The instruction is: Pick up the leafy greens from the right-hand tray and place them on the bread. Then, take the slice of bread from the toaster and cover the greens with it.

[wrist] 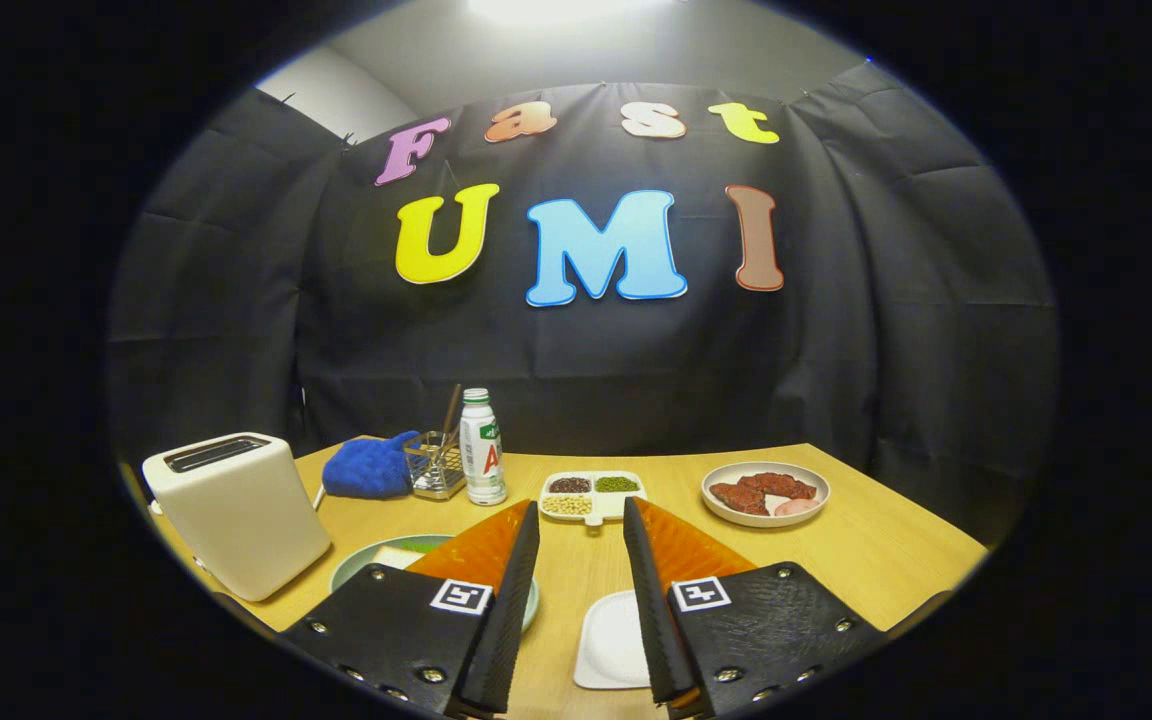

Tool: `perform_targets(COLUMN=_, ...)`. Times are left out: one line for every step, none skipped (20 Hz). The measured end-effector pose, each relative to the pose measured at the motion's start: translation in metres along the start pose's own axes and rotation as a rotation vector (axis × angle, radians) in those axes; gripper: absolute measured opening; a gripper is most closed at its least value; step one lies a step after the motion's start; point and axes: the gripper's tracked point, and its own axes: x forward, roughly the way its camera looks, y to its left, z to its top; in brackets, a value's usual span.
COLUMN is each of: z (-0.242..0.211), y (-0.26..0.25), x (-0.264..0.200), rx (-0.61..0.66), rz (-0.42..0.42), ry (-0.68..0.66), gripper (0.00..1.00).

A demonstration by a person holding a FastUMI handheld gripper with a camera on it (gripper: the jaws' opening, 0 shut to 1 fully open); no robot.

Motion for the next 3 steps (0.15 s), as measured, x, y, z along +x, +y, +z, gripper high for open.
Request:
perform_targets(z=0.000, y=-0.011, x=-0.001, rx=-0.005, rz=-0.003, ry=-0.010, gripper=0.51)
perform_targets(z=-0.002, y=-0.020, x=-0.001, rx=-0.002, rz=0.004, ry=-0.009, gripper=0.51)
perform_targets(z=-0.005, y=-0.029, x=-0.003, rx=0.002, rz=0.012, ry=-0.002, gripper=0.51)
